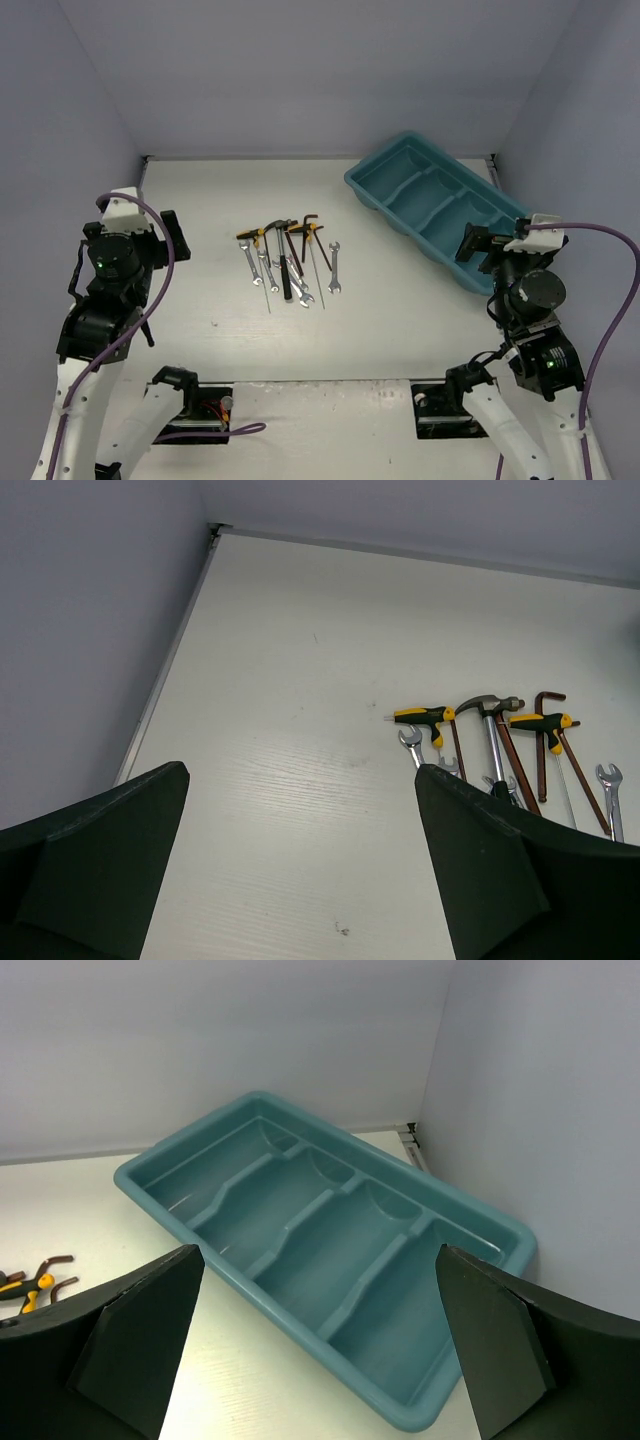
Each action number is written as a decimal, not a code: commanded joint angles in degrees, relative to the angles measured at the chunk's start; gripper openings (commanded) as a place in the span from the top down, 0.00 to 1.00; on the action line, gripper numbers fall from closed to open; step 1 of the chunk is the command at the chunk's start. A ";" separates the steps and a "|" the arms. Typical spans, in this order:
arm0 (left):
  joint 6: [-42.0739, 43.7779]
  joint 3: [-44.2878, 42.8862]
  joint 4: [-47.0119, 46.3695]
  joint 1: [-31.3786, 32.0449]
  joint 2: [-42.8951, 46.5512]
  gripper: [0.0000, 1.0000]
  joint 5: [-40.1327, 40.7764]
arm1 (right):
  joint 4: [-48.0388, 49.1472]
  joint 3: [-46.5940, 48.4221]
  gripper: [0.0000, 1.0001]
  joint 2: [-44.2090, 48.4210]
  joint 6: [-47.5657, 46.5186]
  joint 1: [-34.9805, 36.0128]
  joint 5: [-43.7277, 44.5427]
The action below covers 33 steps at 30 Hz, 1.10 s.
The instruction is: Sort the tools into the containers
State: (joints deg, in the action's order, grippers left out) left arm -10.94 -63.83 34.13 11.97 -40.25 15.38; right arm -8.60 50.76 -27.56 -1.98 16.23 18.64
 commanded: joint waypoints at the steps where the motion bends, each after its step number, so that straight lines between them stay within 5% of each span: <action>1: 0.21 -0.89 -3.90 0.25 -0.67 0.04 0.90 | 4.12 0.58 0.00 -2.62 1.94 0.26 0.89; 9: 0.21 -1.20 -2.14 0.25 -1.76 0.05 4.48 | 4.12 2.75 0.00 -12.56 4.94 0.29 -6.42; 15: 0.11 -2.07 -0.10 0.25 -3.30 0.05 5.07 | 4.11 8.67 0.00 -28.98 10.72 0.68 -13.56; 22: 0.97 -2.18 1.94 0.25 -4.10 0.05 5.94 | 4.12 18.12 0.01 -46.05 12.57 10.12 -9.59; 31: 0.65 -0.33 2.87 0.34 -3.96 0.04 4.22 | 4.21 27.69 0.28 -67.21 18.13 19.17 -10.38; 33: 1.01 -0.05 3.52 0.34 -4.05 0.04 4.57 | 4.22 29.91 0.40 -71.71 20.33 20.19 -10.02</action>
State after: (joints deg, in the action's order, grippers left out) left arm -10.70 -63.83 38.33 11.97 -43.88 19.59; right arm -6.05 76.03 -94.14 13.71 34.43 7.47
